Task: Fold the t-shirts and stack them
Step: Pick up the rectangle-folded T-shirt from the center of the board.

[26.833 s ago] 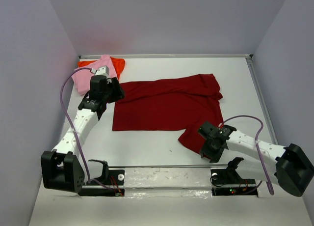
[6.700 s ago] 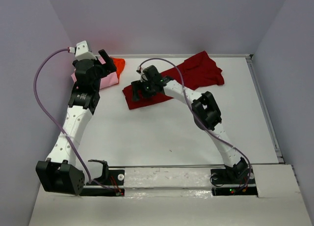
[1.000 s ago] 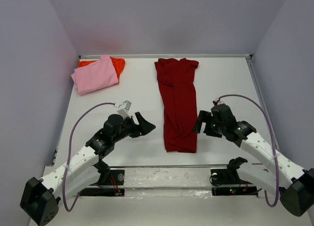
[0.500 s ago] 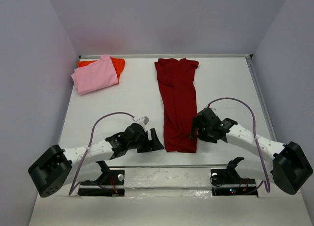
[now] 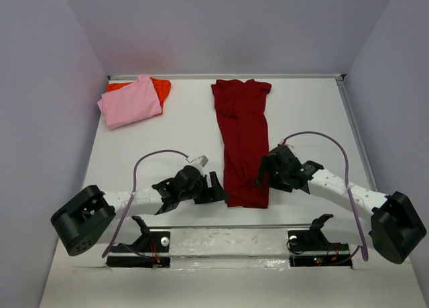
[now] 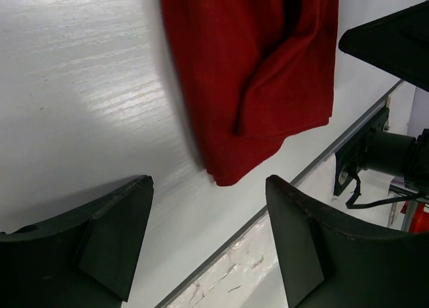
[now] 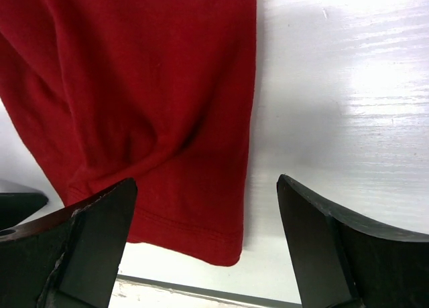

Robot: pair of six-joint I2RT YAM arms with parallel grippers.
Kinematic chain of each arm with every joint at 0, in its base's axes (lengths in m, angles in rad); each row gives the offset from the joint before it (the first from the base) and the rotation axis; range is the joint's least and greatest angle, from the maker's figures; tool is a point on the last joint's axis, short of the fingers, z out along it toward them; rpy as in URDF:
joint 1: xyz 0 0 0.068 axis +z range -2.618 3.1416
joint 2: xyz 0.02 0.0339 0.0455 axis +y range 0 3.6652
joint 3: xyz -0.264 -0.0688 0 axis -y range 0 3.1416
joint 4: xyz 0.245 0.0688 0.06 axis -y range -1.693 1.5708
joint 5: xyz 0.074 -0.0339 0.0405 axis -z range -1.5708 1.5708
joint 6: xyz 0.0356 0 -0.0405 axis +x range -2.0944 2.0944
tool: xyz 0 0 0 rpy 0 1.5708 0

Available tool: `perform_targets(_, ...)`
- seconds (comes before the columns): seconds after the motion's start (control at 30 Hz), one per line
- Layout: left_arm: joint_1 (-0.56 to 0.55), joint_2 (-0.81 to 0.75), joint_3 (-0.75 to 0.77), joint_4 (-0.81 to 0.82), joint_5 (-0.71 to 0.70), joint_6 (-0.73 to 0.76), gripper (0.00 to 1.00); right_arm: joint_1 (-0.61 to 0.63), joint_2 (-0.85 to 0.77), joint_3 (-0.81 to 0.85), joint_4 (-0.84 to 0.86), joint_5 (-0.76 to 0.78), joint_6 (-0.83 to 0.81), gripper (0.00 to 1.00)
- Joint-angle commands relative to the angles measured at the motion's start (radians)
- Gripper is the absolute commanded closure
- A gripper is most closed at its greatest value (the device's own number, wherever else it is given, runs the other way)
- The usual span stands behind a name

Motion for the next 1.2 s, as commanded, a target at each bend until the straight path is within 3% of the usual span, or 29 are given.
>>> perform_targets(0.0, -0.005, 0.043, 0.028, 0.064, -0.014, -0.001, 0.21, 0.006, 0.002, 0.022, 0.059, -0.005, 0.013, 0.1)
perform_targets(0.33, -0.029, 0.2, 0.082, 0.158, 0.025, 0.016, 0.3, 0.016, -0.003, -0.025, 0.12, -0.089, 0.058, 0.11)
perform_targets(0.63, -0.034, 0.22, 0.076, 0.178, 0.031, 0.018, 0.31, 0.143, -0.018, -0.203, 0.212, -0.115, 0.212, 0.12)
perform_targets(0.87, -0.036, 0.221, 0.074, 0.179, 0.029, 0.027, 0.32, 0.23, -0.102, -0.245, 0.134, -0.075, 0.296, 0.16)
perform_targets(1.07, -0.036, 0.213, 0.063, 0.185, 0.031, 0.041, 0.51, 0.23, -0.225, -0.281, 0.055, -0.066, 0.316, 0.24)
perform_targets(1.17, -0.036, 0.184, 0.06, 0.169, 0.048, 0.045, 0.52, 0.23, -0.25, -0.272, 0.016, -0.049, 0.307, 0.24)
